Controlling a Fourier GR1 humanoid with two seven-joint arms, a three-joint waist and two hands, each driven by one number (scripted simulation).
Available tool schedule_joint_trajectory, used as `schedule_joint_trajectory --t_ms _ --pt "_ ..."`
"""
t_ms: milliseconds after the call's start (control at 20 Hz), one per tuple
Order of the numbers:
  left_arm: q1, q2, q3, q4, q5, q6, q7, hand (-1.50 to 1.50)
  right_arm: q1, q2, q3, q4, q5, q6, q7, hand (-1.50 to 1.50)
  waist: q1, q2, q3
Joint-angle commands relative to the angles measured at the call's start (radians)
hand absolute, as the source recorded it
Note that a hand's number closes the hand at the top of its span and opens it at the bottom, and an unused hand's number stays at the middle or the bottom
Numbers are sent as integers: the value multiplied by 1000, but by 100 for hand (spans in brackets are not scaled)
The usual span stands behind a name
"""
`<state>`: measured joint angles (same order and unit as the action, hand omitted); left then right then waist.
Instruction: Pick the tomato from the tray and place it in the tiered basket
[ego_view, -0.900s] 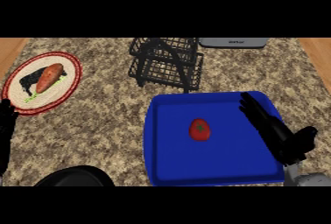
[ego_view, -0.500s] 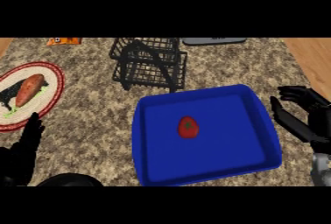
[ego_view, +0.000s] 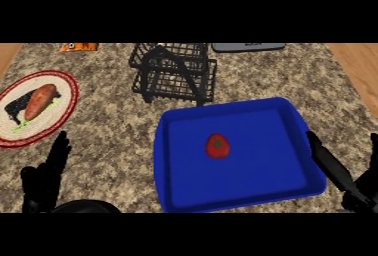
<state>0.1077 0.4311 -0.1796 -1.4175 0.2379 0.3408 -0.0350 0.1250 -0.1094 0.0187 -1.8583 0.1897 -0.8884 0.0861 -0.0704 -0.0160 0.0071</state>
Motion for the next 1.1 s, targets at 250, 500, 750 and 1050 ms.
schedule_joint_trajectory --t_ms 250,500,750,1050 --pt "-31 -85 -65 4 -10 -10 26 0 243 4 288 -37 314 93 336 -150 60 27 -21" --pt "-38 -83 -68 -1 -28 -17 24 0 293 -62 326 -29 520 224 541 -150 81 34 -25" --pt "-59 -110 -92 -18 -52 0 51 0 248 -27 316 -75 750 345 798 -150 87 33 -23" --pt "-71 -99 -82 -10 -54 -31 62 0 73 105 371 -75 1026 574 1095 -150 109 29 -17"
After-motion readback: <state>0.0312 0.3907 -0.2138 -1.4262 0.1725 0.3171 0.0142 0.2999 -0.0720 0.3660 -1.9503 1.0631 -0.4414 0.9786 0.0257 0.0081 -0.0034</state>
